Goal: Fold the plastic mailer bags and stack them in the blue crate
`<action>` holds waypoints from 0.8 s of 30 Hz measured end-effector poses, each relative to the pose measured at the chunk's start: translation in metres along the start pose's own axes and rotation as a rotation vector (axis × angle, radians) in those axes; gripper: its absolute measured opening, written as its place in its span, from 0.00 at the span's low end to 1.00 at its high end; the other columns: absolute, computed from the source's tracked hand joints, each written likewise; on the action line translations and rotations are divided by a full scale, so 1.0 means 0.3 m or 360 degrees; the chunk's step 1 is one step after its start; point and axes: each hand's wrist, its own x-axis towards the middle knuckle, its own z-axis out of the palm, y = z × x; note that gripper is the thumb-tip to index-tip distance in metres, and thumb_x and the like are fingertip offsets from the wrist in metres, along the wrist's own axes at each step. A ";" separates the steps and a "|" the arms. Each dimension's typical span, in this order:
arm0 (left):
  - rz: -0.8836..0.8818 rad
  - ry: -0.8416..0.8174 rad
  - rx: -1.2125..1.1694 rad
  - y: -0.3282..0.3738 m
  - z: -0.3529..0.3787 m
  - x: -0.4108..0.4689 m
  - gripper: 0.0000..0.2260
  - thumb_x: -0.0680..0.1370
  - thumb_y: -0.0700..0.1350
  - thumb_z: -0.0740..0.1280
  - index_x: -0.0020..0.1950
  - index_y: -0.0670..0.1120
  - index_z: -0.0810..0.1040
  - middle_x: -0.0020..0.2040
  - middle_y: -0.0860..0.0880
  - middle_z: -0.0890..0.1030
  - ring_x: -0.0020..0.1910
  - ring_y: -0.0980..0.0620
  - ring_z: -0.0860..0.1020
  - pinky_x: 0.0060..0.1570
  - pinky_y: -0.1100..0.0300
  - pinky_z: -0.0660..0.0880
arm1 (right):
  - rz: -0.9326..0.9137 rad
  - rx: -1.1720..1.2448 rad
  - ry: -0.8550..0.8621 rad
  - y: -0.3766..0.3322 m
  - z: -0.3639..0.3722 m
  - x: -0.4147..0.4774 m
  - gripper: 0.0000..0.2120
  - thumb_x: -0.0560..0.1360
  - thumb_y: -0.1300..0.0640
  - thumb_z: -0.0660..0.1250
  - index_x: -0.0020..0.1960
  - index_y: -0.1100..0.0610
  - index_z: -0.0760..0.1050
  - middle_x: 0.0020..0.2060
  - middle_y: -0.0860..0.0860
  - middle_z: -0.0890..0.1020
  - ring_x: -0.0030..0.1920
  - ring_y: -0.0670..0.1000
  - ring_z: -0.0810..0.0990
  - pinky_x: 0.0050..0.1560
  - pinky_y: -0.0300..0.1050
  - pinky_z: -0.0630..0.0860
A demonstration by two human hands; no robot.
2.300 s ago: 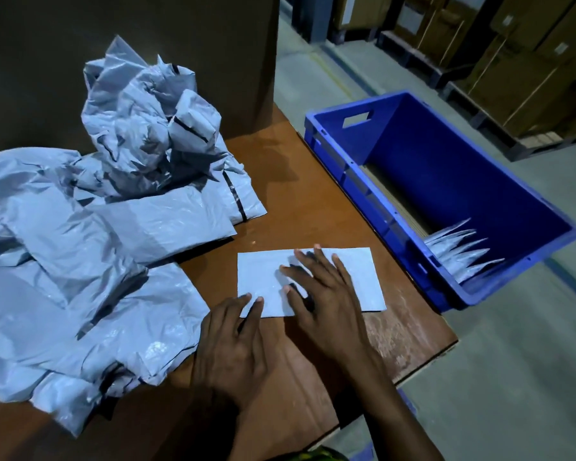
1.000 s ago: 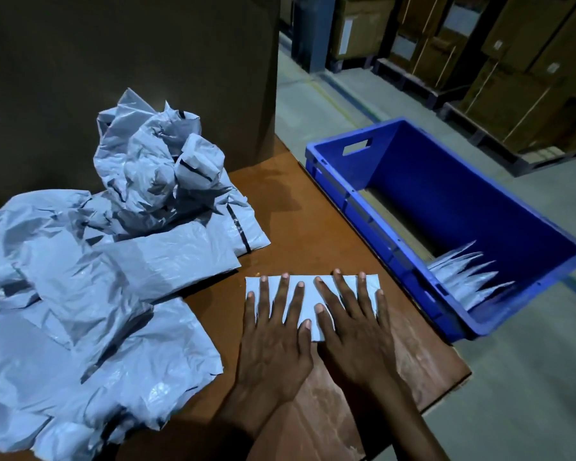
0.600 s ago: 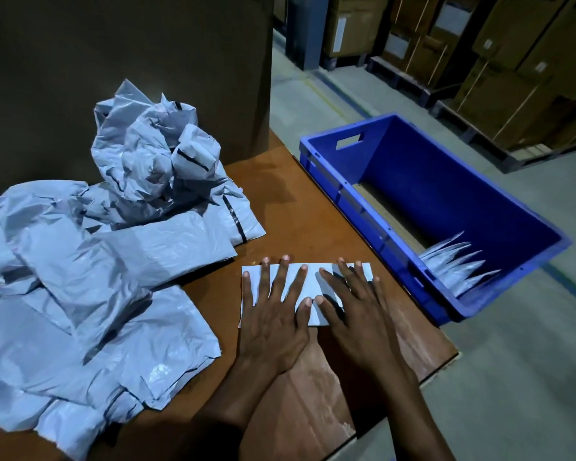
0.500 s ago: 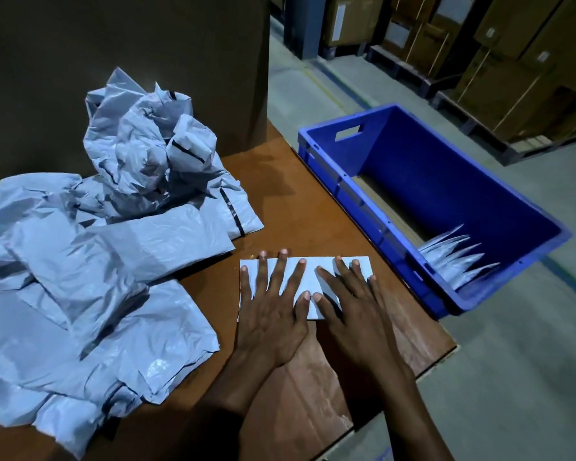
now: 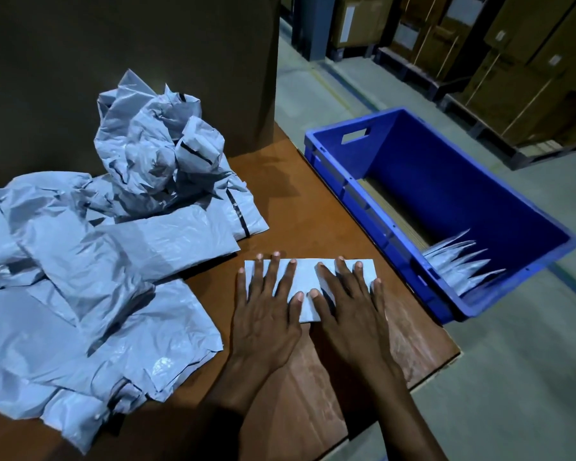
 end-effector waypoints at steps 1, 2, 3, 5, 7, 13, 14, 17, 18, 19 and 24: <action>-0.0044 0.0026 0.0022 -0.011 -0.003 -0.012 0.27 0.87 0.57 0.46 0.85 0.50 0.55 0.85 0.47 0.52 0.84 0.45 0.47 0.80 0.37 0.51 | -0.0032 0.0024 0.0035 -0.016 0.003 0.004 0.33 0.80 0.31 0.37 0.83 0.37 0.54 0.84 0.41 0.45 0.83 0.45 0.35 0.81 0.55 0.33; -0.0077 0.0044 0.0040 -0.022 -0.004 -0.022 0.27 0.87 0.58 0.45 0.85 0.50 0.55 0.85 0.47 0.53 0.84 0.45 0.48 0.80 0.37 0.52 | -0.0068 0.0019 0.0053 -0.029 0.014 0.007 0.32 0.81 0.31 0.38 0.83 0.37 0.54 0.84 0.41 0.46 0.83 0.45 0.36 0.81 0.56 0.33; -0.0093 0.0054 0.0048 -0.031 -0.005 -0.031 0.27 0.87 0.58 0.45 0.85 0.51 0.55 0.85 0.47 0.53 0.84 0.45 0.48 0.80 0.38 0.53 | -0.0100 -0.0015 0.0069 -0.035 0.032 0.009 0.30 0.83 0.32 0.40 0.83 0.37 0.55 0.84 0.41 0.46 0.83 0.46 0.36 0.82 0.57 0.34; -0.0089 0.0058 0.0058 -0.039 0.000 -0.037 0.27 0.86 0.58 0.46 0.85 0.51 0.55 0.85 0.46 0.52 0.84 0.44 0.49 0.80 0.38 0.53 | -0.0150 -0.0113 0.0144 -0.030 0.072 0.009 0.27 0.85 0.34 0.44 0.83 0.37 0.56 0.84 0.43 0.48 0.84 0.48 0.38 0.82 0.60 0.37; -0.0081 0.0052 0.0073 -0.039 0.004 -0.030 0.27 0.86 0.58 0.46 0.85 0.51 0.56 0.85 0.46 0.53 0.84 0.44 0.50 0.80 0.38 0.53 | -0.0155 -0.0176 0.0220 -0.021 0.097 0.007 0.26 0.86 0.35 0.46 0.83 0.38 0.58 0.84 0.45 0.51 0.84 0.50 0.42 0.82 0.61 0.42; -0.0076 0.0011 0.0052 -0.047 -0.007 -0.022 0.28 0.86 0.60 0.46 0.85 0.52 0.56 0.85 0.46 0.53 0.84 0.44 0.50 0.80 0.38 0.50 | -0.0194 -0.0066 0.0110 -0.013 0.070 0.010 0.27 0.85 0.33 0.46 0.83 0.37 0.55 0.84 0.42 0.46 0.83 0.47 0.35 0.82 0.60 0.37; -0.0064 0.0003 0.0016 -0.051 -0.009 -0.022 0.28 0.86 0.60 0.47 0.85 0.52 0.55 0.85 0.46 0.52 0.84 0.44 0.49 0.81 0.38 0.49 | -0.0224 0.0069 0.0047 -0.002 0.050 0.009 0.28 0.85 0.32 0.49 0.83 0.38 0.57 0.84 0.42 0.46 0.83 0.46 0.35 0.82 0.59 0.36; -0.0002 0.0098 -0.0300 -0.061 -0.035 -0.045 0.26 0.85 0.58 0.54 0.83 0.51 0.63 0.84 0.48 0.57 0.84 0.47 0.51 0.81 0.40 0.50 | -0.0410 0.0264 0.0108 0.060 -0.011 -0.018 0.29 0.80 0.31 0.63 0.77 0.42 0.72 0.83 0.43 0.59 0.84 0.45 0.47 0.83 0.54 0.40; 0.0069 0.0149 -0.0397 -0.063 -0.046 -0.057 0.24 0.84 0.56 0.59 0.80 0.50 0.68 0.83 0.48 0.61 0.84 0.47 0.54 0.80 0.40 0.53 | -0.0485 0.0221 0.0196 0.085 -0.023 -0.033 0.27 0.79 0.33 0.67 0.73 0.44 0.77 0.80 0.44 0.66 0.83 0.46 0.54 0.83 0.55 0.45; 0.0160 0.0183 -0.0431 -0.060 -0.057 -0.071 0.22 0.83 0.54 0.63 0.76 0.50 0.73 0.81 0.48 0.65 0.83 0.47 0.57 0.79 0.40 0.57 | -0.0547 0.0171 0.0294 0.106 -0.028 -0.048 0.23 0.79 0.36 0.70 0.68 0.46 0.81 0.76 0.45 0.73 0.81 0.47 0.62 0.83 0.58 0.52; 0.0262 0.0137 -0.0354 -0.041 -0.054 -0.088 0.21 0.78 0.58 0.70 0.69 0.53 0.79 0.78 0.52 0.71 0.79 0.47 0.65 0.75 0.41 0.63 | -0.0718 0.0054 0.0633 0.130 0.008 -0.066 0.08 0.78 0.57 0.75 0.56 0.52 0.86 0.60 0.47 0.85 0.66 0.51 0.80 0.75 0.58 0.67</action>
